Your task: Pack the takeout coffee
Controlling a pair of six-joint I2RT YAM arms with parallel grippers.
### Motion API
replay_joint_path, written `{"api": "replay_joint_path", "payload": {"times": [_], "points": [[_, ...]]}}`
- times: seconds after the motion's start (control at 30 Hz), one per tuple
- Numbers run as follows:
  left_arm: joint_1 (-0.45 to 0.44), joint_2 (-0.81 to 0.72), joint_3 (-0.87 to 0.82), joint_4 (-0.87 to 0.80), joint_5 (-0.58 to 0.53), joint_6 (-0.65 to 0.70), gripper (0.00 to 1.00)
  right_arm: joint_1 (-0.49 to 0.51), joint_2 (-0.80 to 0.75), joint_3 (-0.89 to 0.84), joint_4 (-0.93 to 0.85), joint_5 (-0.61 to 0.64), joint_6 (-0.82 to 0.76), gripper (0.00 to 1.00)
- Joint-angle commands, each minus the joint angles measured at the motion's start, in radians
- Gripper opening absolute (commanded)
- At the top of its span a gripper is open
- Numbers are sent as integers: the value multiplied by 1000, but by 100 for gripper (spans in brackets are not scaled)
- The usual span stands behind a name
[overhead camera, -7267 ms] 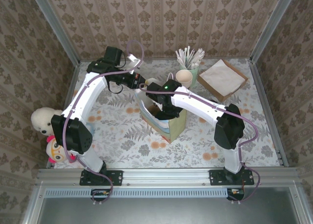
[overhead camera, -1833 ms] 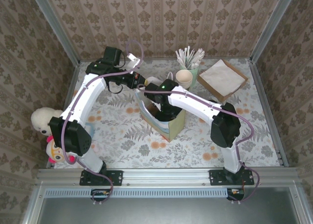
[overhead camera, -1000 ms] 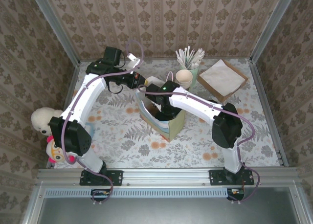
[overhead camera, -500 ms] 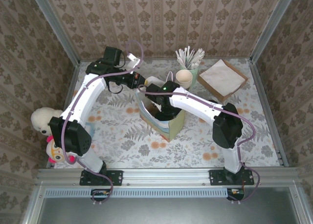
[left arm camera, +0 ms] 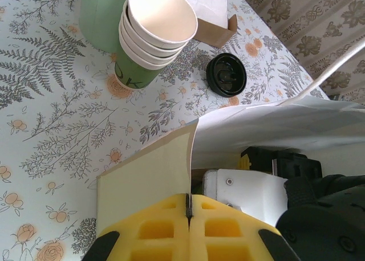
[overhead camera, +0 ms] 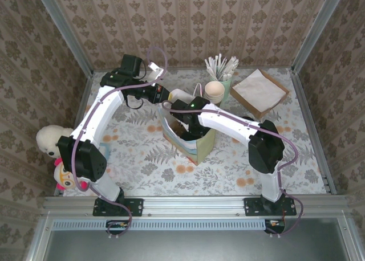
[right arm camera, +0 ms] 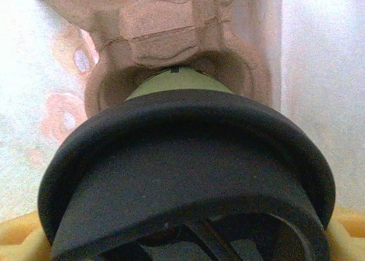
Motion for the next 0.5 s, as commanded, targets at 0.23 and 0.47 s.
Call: {"api": "replay_joint_path", "payload": {"times": [0.23, 0.47], "points": [[-5, -29, -4, 8, 15, -15, 0, -3, 15, -91, 80, -14, 9, 45], [-5, -28, -4, 7, 18, -13, 0, -3, 15, -112, 98, -19, 14, 45]]}}
